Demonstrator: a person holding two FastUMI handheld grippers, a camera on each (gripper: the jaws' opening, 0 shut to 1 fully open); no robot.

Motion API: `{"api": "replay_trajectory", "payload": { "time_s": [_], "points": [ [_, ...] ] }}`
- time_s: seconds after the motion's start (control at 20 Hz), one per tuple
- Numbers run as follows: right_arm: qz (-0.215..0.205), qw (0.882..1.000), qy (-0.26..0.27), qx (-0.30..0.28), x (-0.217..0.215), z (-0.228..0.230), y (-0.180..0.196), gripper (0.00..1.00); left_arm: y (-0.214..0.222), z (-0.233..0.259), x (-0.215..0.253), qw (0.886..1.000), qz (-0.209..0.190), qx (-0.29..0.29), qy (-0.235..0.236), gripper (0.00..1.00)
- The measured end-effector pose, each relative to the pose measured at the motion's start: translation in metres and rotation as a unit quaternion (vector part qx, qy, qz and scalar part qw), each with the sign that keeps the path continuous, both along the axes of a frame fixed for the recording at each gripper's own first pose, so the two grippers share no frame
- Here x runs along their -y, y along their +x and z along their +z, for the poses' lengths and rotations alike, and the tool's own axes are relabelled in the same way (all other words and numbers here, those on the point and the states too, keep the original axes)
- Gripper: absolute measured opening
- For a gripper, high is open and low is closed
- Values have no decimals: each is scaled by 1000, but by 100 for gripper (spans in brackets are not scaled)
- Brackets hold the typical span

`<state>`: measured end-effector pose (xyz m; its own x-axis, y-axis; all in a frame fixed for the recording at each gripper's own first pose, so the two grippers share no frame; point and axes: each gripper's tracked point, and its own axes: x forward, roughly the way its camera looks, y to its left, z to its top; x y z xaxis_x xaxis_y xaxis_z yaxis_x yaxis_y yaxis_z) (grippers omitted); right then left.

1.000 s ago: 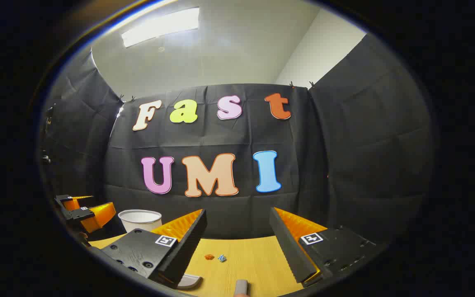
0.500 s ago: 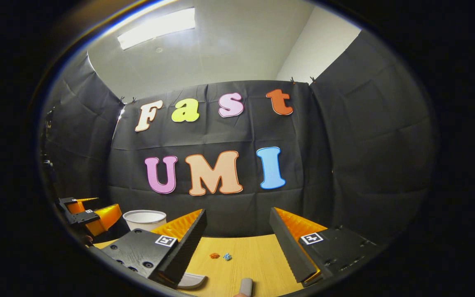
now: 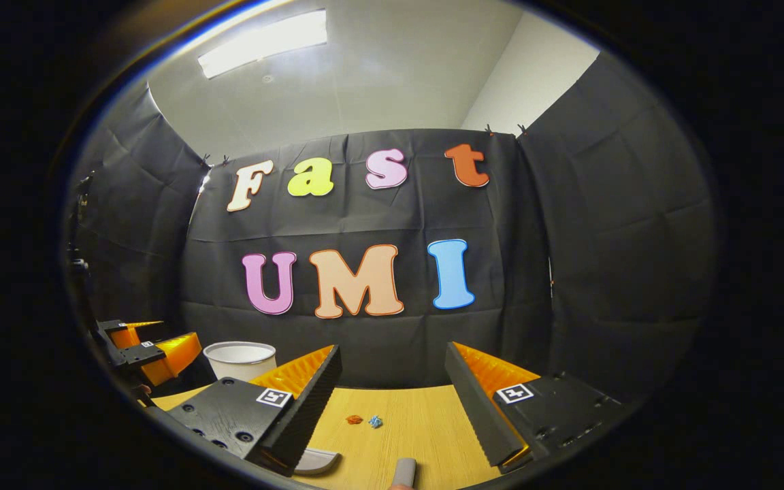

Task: Pick up the small broom and dustpan from the desktop, sweep the trash into the dustpan with the broom, and then empty the trash into the garbage bin.

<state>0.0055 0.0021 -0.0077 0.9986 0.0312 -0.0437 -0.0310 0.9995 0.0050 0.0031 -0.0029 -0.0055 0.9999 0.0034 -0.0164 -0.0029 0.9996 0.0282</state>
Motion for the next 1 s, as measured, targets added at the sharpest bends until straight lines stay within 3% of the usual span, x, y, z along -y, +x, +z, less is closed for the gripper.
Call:
{"api": "replay_trajectory", "payload": {
  "time_s": [1.0],
  "points": [
    [13, 1000, -5, -10, -9, 3, -11, 92, -8, -5, 6, 1000, -2, -7, 7, 94]
  ]
}}
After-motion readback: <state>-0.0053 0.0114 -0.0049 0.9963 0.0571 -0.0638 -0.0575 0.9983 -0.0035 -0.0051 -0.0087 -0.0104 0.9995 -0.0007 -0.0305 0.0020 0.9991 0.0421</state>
